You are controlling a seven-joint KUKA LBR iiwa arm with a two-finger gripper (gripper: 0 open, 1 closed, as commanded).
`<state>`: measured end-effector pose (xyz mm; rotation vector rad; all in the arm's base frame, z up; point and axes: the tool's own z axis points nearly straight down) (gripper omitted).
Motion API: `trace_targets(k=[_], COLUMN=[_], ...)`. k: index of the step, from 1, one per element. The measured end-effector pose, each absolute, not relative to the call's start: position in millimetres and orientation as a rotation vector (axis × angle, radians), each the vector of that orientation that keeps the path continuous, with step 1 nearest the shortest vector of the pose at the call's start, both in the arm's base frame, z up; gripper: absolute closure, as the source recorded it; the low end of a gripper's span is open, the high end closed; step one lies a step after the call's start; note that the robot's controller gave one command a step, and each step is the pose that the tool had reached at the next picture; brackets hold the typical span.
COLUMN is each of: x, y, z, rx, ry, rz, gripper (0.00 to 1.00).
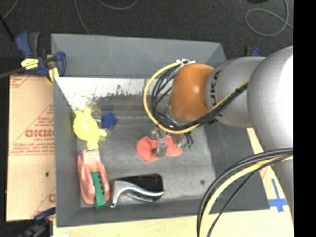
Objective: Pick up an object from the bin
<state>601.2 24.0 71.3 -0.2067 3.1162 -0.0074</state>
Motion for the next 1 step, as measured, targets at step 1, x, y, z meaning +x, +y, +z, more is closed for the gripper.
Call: trace_targets(k=[1], x=[607.9], y=[19.9], z=[219.1], rx=[-0.196], ry=[3.111], rz=[-0.01], gripper=[1.0])
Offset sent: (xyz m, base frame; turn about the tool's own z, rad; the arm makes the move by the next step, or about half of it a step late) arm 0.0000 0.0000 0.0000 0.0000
